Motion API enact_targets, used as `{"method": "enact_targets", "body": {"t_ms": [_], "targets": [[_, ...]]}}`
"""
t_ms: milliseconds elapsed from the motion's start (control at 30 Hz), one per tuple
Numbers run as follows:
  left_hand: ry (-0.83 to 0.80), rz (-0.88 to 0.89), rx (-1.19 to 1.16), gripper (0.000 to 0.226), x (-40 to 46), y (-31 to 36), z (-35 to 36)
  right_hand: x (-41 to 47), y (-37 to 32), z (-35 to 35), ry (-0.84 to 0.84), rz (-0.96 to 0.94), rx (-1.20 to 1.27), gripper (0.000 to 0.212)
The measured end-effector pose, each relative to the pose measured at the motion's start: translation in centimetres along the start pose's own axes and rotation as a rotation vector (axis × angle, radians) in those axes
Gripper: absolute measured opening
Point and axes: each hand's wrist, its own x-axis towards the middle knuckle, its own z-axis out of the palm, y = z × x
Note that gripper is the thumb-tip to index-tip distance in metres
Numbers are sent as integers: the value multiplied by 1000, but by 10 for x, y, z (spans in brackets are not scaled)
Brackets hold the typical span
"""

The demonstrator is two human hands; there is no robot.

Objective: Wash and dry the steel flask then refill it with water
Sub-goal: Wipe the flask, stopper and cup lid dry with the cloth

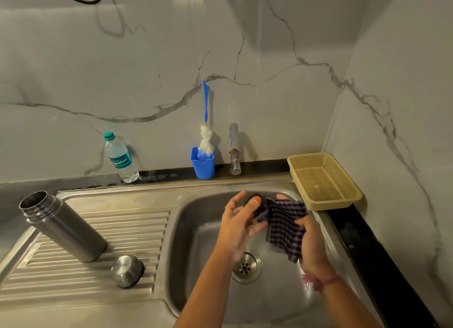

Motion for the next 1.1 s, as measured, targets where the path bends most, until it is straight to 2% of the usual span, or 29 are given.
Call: {"method": "enact_targets", "body": {"t_ms": [67, 200, 300, 367, 400, 467, 600, 700, 833, 900, 1000, 1100], "targets": [[26, -52, -120, 56, -1, 2, 5, 1, 5, 1, 84, 29, 11, 47], [133, -92, -83, 52, 1, -8, 16, -3, 11, 21, 24, -62, -169, 57], [198, -136, -120, 50, 4, -11, 18, -13, 18, 32, -51, -229, -488, 62], [174, -152, -159, 53, 6, -11, 15, -15, 27, 27, -142, -353, -750, 66], [152, -165, -168, 56, 5, -13, 14, -14, 29, 24, -157, -384, -786, 67], [175, -196, -162, 54, 2, -18, 16, -10, 29, 22, -118, -382, -725, 67], [187, -219, -202, 38, -7, -20, 21, 6, 16, 25, -17, -195, -469, 65], [159, -223, -214, 29, -7, -11, 22, 8, 14, 21, -80, -292, -605, 64], [169, -190, -257, 36, -3, -3, 20, -1, 21, 14, -221, -487, -852, 63], [166, -181, -265, 32, -2, -1, 18, -5, 25, 12, -218, -454, -753, 63], [144, -205, -270, 31, -5, -1, 18, 2, 20, 12, -141, -272, -416, 61], [99, -238, -259, 31, -9, -4, 19, 17, 7, 15, -108, -261, -385, 57]]}}
